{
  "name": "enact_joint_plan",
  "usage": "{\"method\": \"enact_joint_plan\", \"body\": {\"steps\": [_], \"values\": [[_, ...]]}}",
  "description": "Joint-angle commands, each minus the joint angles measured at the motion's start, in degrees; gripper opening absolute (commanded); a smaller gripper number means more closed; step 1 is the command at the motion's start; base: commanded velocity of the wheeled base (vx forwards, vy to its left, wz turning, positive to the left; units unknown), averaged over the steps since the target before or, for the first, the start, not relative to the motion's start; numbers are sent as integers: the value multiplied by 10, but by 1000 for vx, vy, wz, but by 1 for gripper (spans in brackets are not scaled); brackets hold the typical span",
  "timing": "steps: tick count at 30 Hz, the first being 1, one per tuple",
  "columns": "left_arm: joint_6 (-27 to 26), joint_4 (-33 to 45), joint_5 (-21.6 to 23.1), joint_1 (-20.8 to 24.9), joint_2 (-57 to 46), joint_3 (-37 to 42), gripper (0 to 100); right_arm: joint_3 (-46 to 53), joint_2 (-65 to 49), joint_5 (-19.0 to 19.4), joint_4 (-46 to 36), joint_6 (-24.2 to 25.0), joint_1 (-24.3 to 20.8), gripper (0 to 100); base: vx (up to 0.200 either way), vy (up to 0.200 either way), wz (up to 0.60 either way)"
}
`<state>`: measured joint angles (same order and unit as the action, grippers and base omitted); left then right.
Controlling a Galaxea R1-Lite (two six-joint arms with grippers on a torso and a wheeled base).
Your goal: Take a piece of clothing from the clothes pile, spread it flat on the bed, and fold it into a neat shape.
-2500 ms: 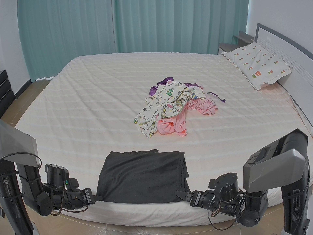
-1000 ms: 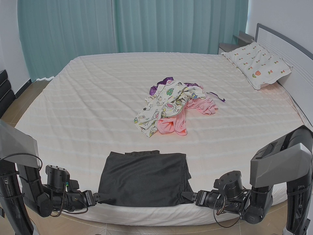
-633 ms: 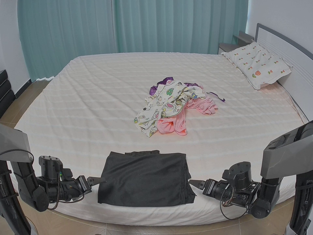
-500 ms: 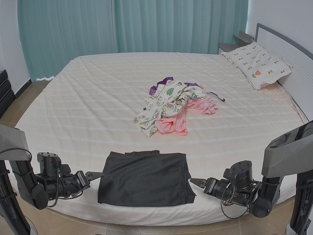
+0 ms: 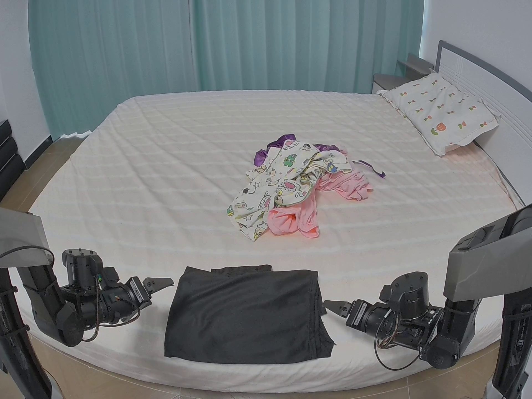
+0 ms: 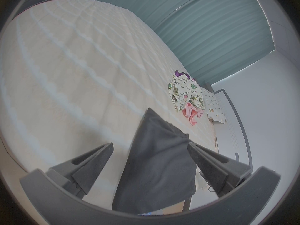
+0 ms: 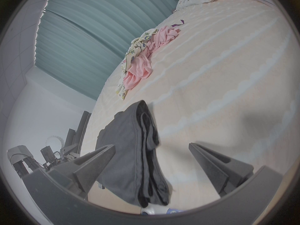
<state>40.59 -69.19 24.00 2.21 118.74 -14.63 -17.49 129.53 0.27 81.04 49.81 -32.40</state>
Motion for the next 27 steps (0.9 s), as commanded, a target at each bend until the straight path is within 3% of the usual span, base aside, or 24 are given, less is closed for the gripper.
{"method": "enact_joint_plan", "body": {"steps": [1, 7, 14, 25, 26, 27], "values": [[5, -2, -3, 5, 32, -29, 100, -2, 6, -1, 1, 0, 0, 100, 0, 0, 0], [22, -2, -27, 33, 58, -61, 100, -3, 8, -1, 1, -1, -1, 100, 0, 0, 0], [28, -4, -106, 88, 118, -118, 100, -8, 12, -2, 1, -1, -3, 100, 0, 0, 0], [37, -4, -107, 94, 130, -126, 100, -17, 20, -3, 2, 0, -3, 100, 0, 0, 0], [36, -4, -108, 94, 130, -127, 0, -18, 20, -3, 2, 0, -3, 100, 0, 0, 0], [37, -4, -108, 94, 130, -127, 0, -19, 20, -3, 2, 0, -3, 100, 0, 0, 0]]}}
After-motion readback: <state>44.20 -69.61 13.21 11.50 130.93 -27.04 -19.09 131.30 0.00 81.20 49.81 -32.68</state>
